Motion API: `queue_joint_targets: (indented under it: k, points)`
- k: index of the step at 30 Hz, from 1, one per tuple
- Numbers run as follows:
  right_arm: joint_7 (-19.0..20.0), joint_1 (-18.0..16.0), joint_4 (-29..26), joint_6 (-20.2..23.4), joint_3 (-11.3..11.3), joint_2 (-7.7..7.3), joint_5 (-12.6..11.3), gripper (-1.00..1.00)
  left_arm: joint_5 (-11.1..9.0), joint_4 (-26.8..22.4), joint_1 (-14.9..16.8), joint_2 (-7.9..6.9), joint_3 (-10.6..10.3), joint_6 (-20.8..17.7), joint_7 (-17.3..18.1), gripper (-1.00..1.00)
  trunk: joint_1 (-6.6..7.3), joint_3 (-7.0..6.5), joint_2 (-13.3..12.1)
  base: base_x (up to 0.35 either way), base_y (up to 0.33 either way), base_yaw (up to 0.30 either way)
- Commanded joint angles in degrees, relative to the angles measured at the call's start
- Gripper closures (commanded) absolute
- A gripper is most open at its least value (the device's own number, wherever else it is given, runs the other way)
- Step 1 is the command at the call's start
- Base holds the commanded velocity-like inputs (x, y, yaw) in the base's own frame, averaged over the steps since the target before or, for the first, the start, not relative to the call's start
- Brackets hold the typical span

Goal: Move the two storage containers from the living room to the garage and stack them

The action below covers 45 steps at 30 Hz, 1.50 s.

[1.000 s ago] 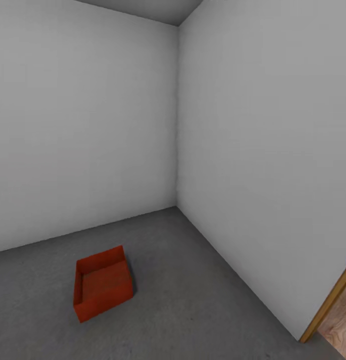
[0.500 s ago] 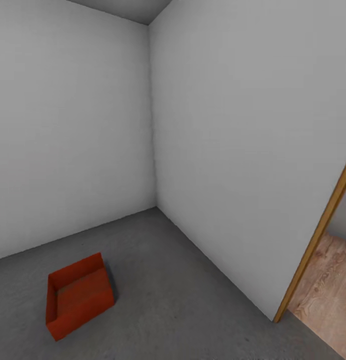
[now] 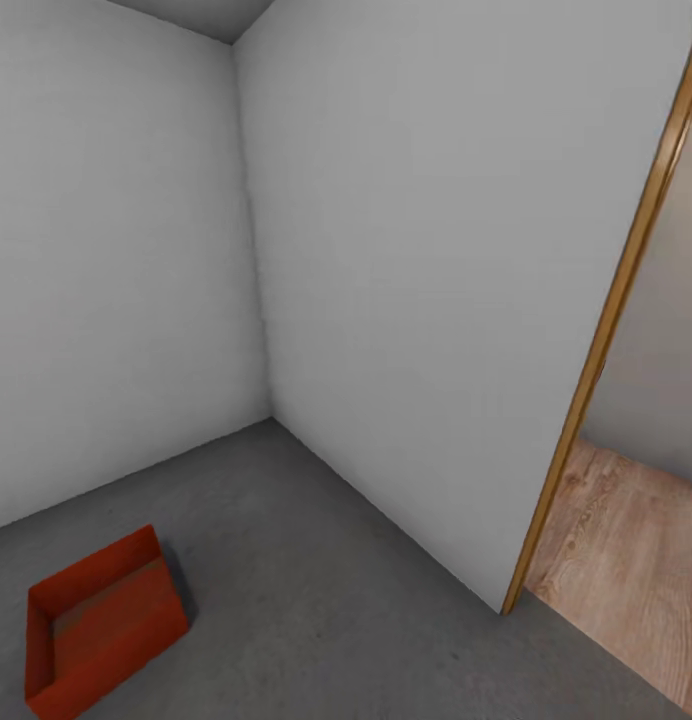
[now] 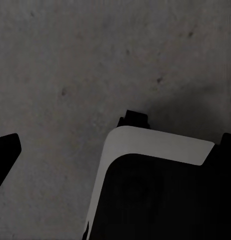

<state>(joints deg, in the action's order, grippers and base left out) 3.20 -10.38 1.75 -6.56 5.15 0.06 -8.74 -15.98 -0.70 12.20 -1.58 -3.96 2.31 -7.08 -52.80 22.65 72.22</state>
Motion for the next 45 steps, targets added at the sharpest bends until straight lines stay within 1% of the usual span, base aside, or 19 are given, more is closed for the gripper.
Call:
queue_joint_targets:
  k: [1, 24, 27, 30, 32, 36, 38, 45]
  points:
    - [0.2, -0.1, 0.2, -0.4, 0.5, -0.06, -0.6, -1.00, -0.5, 0.0, 0.0, 0.00, -0.4, 0.2, -0.1, -1.00, 0.00, 0.06, 0.0, 0.000, 0.000, -0.300]
    - [0.2, -0.1, 0.2, -0.3, 0.5, 0.09, -0.7, -1.00, -0.5, 0.0, 0.0, 0.00, -0.5, 0.2, -0.1, -1.00, 0.00, 0.06, 0.0, 0.000, 0.000, -0.300]
    - [0.2, -0.1, 0.2, -0.3, 0.5, 0.15, -0.7, -1.00, -0.6, 0.0, 0.0, 0.05, -0.2, 0.2, -0.1, -1.00, 0.00, 0.06, 0.0, 0.000, 0.000, -0.300]
    - [0.2, -0.1, 0.2, -0.3, 0.5, 0.15, -0.7, -1.00, -0.7, 0.1, 0.0, 0.35, 0.0, 0.3, -0.1, -1.00, 0.00, 0.06, 0.0, 0.000, 0.000, -0.300]
    - [0.2, -0.1, 0.2, -0.3, 0.5, 0.02, -0.7, -1.00, -0.7, 0.1, 0.0, 1.04, 0.0, 0.3, -0.1, -1.00, 0.00, 0.06, 0.0, 0.000, 0.000, -0.300]
    - [0.2, -0.1, 0.2, -0.3, 0.5, 0.12, -0.7, -1.00, -0.8, 0.2, 0.0, 1.47, 0.0, 0.3, -0.1, -1.00, 0.00, 0.06, 0.0, 0.000, 0.000, -0.300]
    - [0.2, -0.1, 0.2, -0.3, 0.5, -0.02, -0.7, -1.00, -0.8, 0.2, 0.0, 1.92, 0.1, 0.4, 0.0, -1.00, 0.00, 0.06, 0.0, 0.000, 0.000, -0.300]
    - [0.1, -0.1, 0.2, -0.4, 0.4, -0.61, -0.7, -1.00, -0.8, 0.3, 0.0, 2.11, -0.1, 0.5, 0.0, -1.00, 0.00, 0.06, 0.0, 0.000, 0.000, -0.300]
